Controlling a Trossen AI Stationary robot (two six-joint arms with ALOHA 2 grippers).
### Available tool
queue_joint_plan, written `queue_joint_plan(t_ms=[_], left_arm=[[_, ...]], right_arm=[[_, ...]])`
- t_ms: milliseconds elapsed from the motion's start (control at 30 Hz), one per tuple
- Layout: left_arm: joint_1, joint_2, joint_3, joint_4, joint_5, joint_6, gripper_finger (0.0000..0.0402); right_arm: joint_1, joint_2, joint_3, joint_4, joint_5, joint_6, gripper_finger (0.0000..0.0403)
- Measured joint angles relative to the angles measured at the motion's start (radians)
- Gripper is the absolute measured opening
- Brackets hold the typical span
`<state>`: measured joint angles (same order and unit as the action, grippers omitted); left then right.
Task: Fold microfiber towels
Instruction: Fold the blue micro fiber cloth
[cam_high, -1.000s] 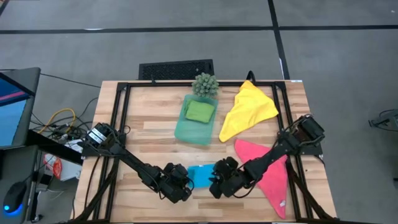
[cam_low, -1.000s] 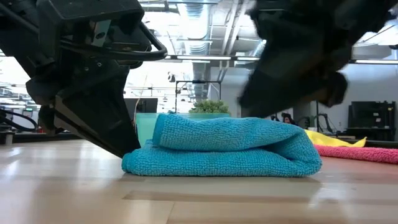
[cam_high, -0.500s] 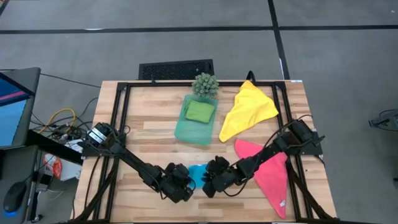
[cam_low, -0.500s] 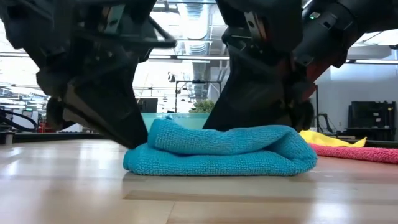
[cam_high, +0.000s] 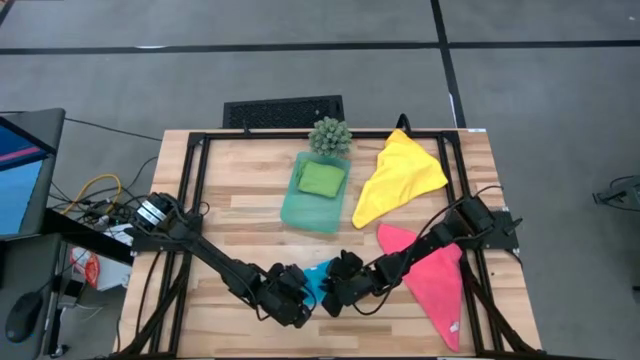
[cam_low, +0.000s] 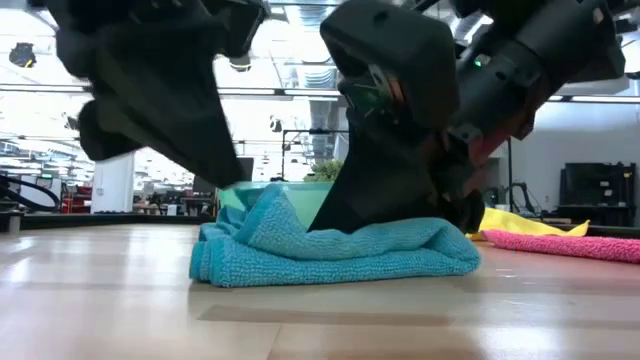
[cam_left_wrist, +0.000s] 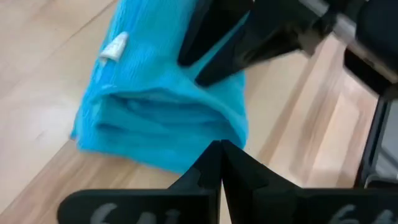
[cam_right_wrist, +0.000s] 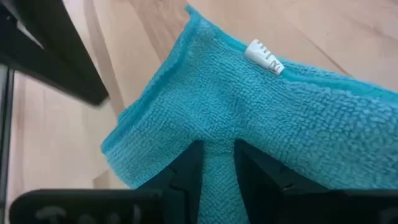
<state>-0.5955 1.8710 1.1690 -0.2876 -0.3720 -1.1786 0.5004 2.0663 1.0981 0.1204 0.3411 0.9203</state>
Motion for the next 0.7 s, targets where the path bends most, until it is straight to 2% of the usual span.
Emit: queue_joint_plan(t_ms=[67, 133, 233, 300, 367, 433, 500, 700], left_arm=[[-0.007, -0.024, 0.012, -0.047, 0.006, 0.0, 0.0], [-0.014, -0.051, 0.026, -0.082, -0.037, 0.0, 0.0], [-0.027, -0.078, 0.04, -0.046, -0.178, 0.014, 0.0], [-0.028, -0.081, 0.043, 0.031, -0.281, 0.067, 0.0], [-0.019, -0.074, 0.042, 0.097, -0.337, 0.143, 0.0], [0.004, -0.049, 0.042, 0.142, -0.316, 0.206, 0.0], [0.029, -0.017, 0.04, 0.137, -0.25, 0.233, 0.0], [0.066, 0.066, 0.039, 0.116, -0.109, 0.203, 0.0]], right_arm=[[0.005, 0.009, 0.0, 0.012, -0.003, 0.001, 0.012], [0.007, 0.01, 0.0, 0.012, 0.006, 0.0, 0.012], [0.007, 0.003, -0.001, 0.011, 0.011, -0.011, 0.012], [-0.001, 0.003, -0.001, 0.012, 0.004, -0.019, 0.012], [-0.006, 0.003, -0.003, 0.023, -0.003, -0.028, 0.012], [-0.003, 0.005, -0.002, 0.035, -0.006, -0.029, 0.012], [-0.004, 0.005, 0.001, 0.031, -0.005, -0.03, 0.012], [-0.002, 0.006, 0.001, 0.033, -0.005, -0.031, 0.012]])
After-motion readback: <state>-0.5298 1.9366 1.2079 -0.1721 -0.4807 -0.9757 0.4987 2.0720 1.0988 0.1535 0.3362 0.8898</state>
